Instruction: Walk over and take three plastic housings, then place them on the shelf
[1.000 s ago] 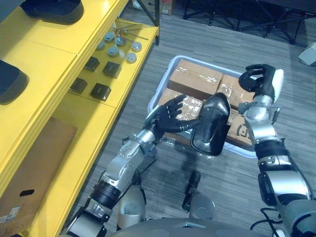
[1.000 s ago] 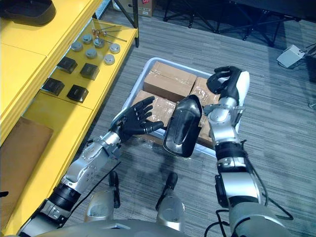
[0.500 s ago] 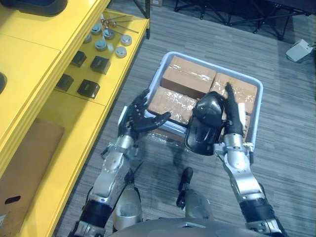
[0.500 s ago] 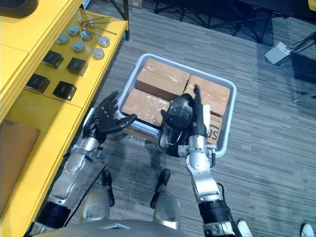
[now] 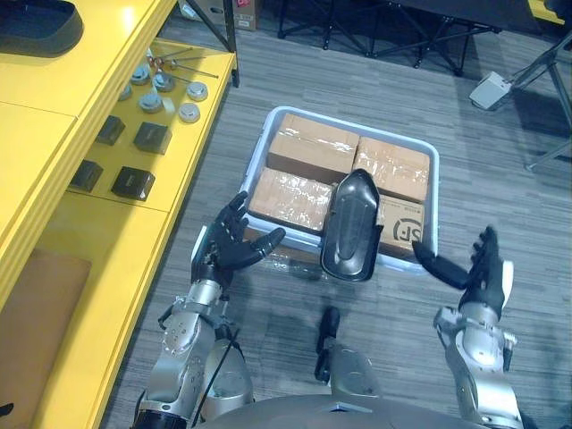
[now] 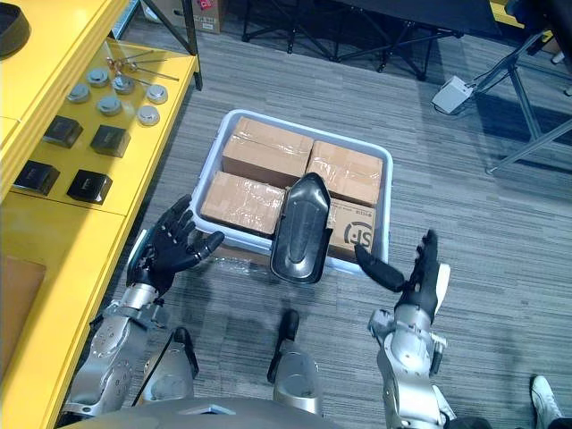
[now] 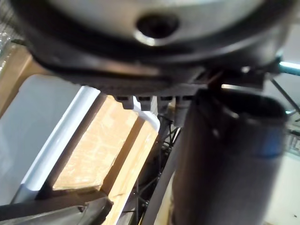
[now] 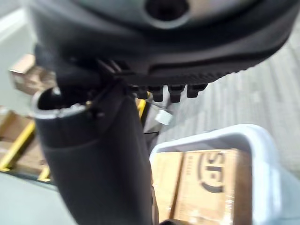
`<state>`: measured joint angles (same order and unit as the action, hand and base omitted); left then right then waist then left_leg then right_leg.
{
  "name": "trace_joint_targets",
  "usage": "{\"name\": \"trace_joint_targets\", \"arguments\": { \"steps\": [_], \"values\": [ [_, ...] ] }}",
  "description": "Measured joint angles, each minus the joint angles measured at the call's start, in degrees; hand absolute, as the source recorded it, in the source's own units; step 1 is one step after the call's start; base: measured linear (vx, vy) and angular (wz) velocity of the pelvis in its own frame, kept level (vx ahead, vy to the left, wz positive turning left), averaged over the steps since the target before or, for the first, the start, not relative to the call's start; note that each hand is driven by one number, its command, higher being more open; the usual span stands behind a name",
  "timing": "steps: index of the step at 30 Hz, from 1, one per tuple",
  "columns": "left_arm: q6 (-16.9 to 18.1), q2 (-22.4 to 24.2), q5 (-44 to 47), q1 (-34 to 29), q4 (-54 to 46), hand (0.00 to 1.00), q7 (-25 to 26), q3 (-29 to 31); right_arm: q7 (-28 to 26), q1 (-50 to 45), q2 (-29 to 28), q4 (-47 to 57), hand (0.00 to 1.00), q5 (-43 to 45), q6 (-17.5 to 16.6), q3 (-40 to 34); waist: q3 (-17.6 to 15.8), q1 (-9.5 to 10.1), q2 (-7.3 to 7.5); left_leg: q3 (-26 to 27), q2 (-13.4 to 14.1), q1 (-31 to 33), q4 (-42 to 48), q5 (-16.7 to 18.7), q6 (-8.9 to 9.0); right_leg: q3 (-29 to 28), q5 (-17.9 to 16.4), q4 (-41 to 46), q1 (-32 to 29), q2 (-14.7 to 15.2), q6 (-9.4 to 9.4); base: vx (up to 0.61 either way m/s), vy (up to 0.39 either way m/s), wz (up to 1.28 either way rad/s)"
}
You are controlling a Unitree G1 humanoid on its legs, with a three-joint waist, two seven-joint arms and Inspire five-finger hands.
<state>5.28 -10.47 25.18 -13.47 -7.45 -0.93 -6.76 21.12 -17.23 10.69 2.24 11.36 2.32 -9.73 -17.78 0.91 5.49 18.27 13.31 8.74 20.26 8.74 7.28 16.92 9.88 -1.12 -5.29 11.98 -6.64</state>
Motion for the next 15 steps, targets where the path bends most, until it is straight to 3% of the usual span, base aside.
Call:
{"name": "trace_joint_targets", "arguments": {
  "steps": [7, 15],
  "values": [
    [0.00, -0.31, -0.01, 0.10, 0.00, 1.00, -0.03, 0.94, -0.88, 3.23, -0.77, -12.66, 1.00, 3.59, 1.20, 0.04, -0.08, 0.47, 0.15, -2.11, 0.35, 2.98, 2.47, 0.87, -0.26, 1.53, 0.10, -0.26, -0.31, -0.18, -0.07, 0.00, 0.001, 0.11],
    [-0.01, -0.73, -0.15, 0.29, 0.05, 1.00, -0.46, 0.82, -0.33, 11.58, -0.36, -17.00, 1.00, 3.68, 1.19, 0.09, -0.94, 2.00, 0.93, -3.21, 0.29, 5.04, 3.56, 0.97, -0.47, 2.12, 0.19, -0.05, -1.35, -0.12, -0.07, -0.02, 0.000, 0.06]
  ]
}}
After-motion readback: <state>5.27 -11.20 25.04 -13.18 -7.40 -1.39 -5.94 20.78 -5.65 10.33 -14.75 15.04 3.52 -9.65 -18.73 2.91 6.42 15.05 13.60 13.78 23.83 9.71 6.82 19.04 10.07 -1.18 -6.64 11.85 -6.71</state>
